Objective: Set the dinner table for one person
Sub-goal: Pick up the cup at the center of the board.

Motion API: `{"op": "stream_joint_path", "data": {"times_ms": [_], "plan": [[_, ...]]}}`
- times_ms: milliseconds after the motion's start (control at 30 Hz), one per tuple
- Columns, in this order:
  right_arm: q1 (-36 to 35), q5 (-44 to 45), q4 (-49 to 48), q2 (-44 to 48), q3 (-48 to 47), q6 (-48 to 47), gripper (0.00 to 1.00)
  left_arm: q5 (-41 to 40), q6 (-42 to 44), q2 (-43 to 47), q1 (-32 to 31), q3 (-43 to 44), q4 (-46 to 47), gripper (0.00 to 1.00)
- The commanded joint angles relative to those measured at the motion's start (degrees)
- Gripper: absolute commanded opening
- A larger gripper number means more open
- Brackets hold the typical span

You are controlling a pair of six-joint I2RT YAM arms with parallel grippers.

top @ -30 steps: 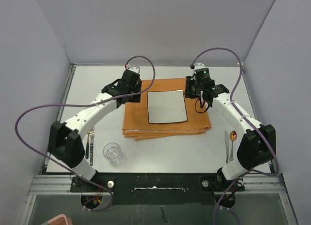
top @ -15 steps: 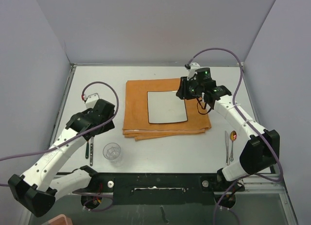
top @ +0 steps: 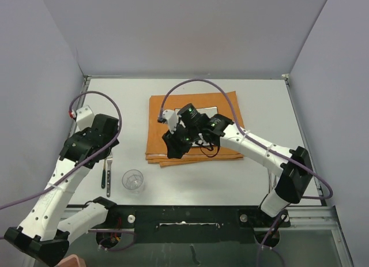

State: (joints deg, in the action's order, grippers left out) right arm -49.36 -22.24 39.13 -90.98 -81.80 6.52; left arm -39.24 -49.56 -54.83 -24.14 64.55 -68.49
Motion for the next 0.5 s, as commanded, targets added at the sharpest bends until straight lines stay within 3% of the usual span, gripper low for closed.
{"op": "stream_joint_path", "data": {"times_ms": [0, 100, 233, 367, 467], "plan": [[-3.8, 3.3, 2.7, -2.6, -2.5, -1.0, 0.41, -9.8, 6.2, 1.9, 1.2, 8.5, 2.5, 0.60], [-6.4, 3.8, 2.1, -4.0, -3.0, 0.4, 0.42, -15.6, 14.2, 2.4, 1.3, 13.1, 5.9, 0.67], [-9.5, 5.6, 3.6, -8.4, -6.1, 1.2, 0.42, -16.4, 27.2, 4.6, 1.3, 14.8, 14.8, 0.69], [-11.3, 5.0, 2.5, -11.2, -8.1, 2.8, 0.43, -10.5, 47.0, 11.4, 1.3, 10.9, 34.5, 0.72], [-12.0, 3.6, 1.4, -13.4, -10.9, 3.8, 0.46, -8.0, 51.2, 13.4, 1.1, 12.7, 38.7, 0.74]]}}
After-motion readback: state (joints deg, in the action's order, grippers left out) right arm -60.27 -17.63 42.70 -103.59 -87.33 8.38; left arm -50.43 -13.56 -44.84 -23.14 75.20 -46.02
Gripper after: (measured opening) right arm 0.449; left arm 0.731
